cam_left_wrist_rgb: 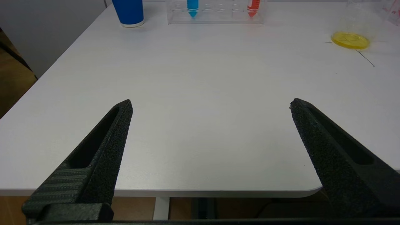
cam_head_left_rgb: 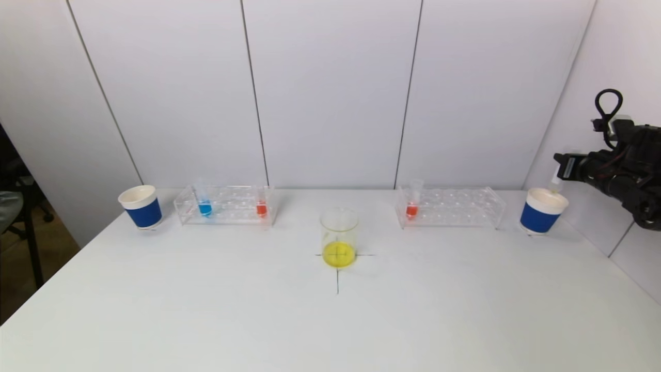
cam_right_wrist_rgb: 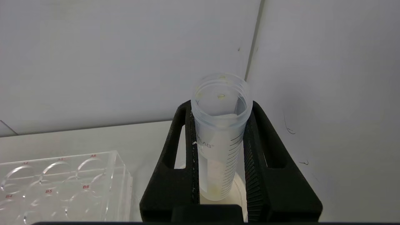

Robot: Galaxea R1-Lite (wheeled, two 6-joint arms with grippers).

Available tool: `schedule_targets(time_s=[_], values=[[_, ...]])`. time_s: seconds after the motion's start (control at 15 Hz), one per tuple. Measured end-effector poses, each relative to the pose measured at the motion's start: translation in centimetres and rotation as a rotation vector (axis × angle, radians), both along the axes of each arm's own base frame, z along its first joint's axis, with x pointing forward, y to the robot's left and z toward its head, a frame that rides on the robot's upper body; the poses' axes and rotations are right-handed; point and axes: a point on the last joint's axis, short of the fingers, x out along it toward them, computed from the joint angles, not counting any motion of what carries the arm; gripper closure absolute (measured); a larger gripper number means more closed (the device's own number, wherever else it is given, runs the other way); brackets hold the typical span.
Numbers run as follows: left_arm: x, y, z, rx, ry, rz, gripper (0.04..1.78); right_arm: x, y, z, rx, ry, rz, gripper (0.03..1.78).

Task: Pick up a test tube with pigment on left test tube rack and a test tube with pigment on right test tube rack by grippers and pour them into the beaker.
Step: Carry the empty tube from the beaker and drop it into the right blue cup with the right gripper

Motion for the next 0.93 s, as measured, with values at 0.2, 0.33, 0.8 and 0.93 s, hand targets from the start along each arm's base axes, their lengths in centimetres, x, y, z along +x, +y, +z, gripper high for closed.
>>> schedule_targets(time_s=[0.2,0.33,0.8,0.93], values=[[0.0,0.0,0.0,0.0,0.0,0.0,0.06,0.1,-0.1,-1.1,0.005,0.015,0.001,1.34],[0.0,0.0,0.0,0.0,0.0,0.0,0.06,0.0,-0.1,-1.9,0.01,0.031,0.002,1.34],[0.0,0.0,0.0,0.0,0.0,0.0,0.06,-0.1,0.1,-4.2,0.013,0.043,0.004,1.34],[0.0,0.0,0.0,0.0,0.0,0.0,0.06,-0.2,0.2,-4.9,0.018,0.059,0.005,1.34]])
